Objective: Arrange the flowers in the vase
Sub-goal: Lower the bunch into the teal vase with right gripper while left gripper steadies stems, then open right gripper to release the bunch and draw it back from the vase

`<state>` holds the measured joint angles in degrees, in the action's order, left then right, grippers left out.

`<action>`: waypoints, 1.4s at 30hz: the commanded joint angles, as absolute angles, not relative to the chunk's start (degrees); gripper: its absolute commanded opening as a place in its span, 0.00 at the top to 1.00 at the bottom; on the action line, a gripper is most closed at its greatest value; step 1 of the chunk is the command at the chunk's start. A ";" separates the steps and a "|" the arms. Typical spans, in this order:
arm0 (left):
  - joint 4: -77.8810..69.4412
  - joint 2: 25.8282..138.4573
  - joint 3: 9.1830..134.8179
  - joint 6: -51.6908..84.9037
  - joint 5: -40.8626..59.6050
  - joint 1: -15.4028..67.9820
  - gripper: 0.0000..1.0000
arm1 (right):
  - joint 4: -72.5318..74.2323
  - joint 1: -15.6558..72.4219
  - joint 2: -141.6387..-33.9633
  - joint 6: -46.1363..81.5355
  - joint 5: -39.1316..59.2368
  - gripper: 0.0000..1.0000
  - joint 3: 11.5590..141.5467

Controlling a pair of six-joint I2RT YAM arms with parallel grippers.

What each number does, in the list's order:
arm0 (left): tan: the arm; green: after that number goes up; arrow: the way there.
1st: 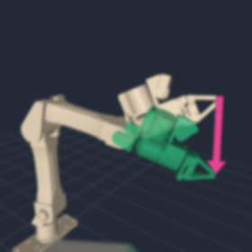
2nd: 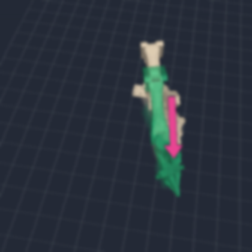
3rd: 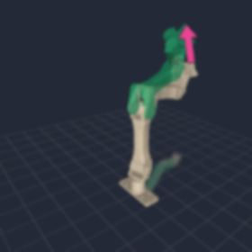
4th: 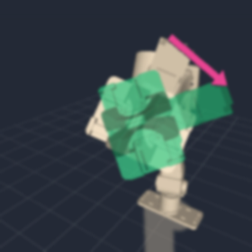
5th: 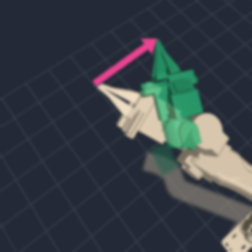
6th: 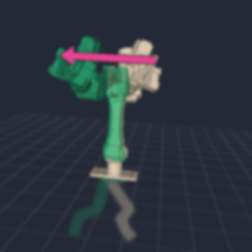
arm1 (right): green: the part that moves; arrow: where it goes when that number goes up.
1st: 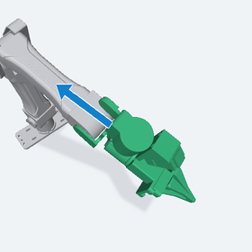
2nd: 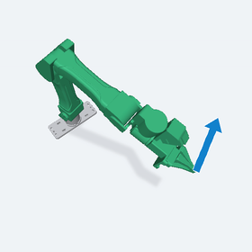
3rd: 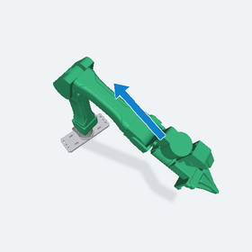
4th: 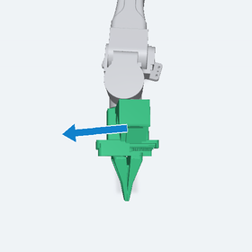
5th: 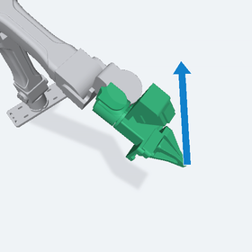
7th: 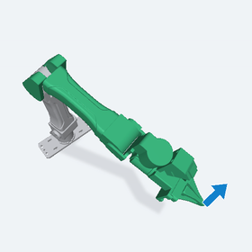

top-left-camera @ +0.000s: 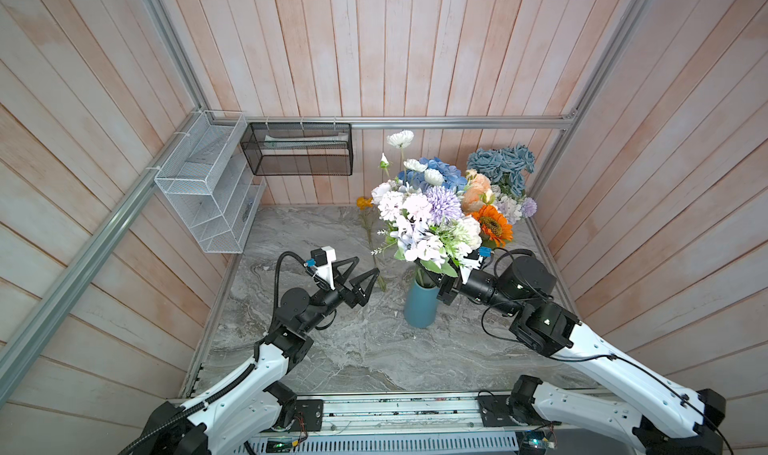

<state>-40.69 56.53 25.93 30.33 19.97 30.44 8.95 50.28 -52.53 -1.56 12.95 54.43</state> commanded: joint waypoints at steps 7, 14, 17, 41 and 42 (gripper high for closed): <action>-44.03 71.62 39.78 29.51 31.98 33.12 0.01 | 13.61 45.34 -48.05 -9.15 6.77 1.00 46.85; -43.19 78.84 45.89 28.59 28.39 32.96 0.09 | 21.87 43.09 -47.62 -10.42 9.44 1.00 41.94; -42.76 80.49 47.40 28.40 27.95 32.35 0.17 | 25.36 42.98 -48.12 -10.88 9.56 1.00 39.57; -42.06 81.39 48.52 27.60 27.21 31.91 0.20 | 32.85 42.36 -47.45 -0.60 5.01 1.00 22.70; -41.93 81.23 48.43 27.58 27.16 31.90 0.20 | 32.51 42.36 -47.21 -0.12 4.87 0.98 22.52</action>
